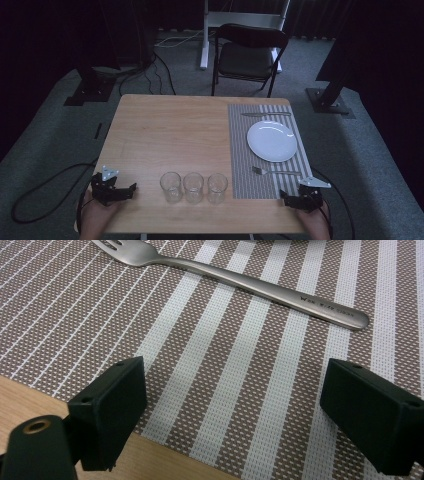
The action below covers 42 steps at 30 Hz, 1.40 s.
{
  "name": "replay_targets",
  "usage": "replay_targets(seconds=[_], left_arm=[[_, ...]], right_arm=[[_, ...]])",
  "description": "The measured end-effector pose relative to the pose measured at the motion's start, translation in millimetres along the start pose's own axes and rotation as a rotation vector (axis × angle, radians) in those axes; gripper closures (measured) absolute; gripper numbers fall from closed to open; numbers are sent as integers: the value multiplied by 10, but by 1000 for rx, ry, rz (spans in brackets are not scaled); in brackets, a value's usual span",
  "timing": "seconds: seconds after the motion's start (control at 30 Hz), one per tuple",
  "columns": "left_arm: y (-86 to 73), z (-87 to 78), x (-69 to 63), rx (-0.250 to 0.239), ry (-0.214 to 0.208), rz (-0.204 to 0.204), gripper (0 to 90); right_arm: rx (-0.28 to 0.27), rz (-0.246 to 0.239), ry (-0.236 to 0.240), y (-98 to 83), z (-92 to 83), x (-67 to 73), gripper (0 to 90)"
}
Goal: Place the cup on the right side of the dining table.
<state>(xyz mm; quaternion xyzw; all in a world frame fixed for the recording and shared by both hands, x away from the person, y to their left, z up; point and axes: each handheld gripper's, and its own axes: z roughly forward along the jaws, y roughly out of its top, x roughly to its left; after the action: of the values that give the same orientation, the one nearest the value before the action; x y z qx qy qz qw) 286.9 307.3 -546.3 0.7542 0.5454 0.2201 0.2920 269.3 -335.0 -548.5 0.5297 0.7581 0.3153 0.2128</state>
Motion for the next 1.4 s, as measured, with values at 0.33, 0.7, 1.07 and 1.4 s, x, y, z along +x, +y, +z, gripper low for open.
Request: replay_targets(seconds=[0.33,0.7,1.07,1.4], left_arm=[[0,0,2,0,1,-1,0],[0,0,2,0,1,-1,0],[1,0,3,0,1,0,0],[1,0,2,0,1,-1,0]], right_arm=[[3,1,1,4,0,-1,109],[44,-4,0,62,4,4,114],[49,-40,59,116,-83,68,115],[33,-106,109,237,-189,205,128]])
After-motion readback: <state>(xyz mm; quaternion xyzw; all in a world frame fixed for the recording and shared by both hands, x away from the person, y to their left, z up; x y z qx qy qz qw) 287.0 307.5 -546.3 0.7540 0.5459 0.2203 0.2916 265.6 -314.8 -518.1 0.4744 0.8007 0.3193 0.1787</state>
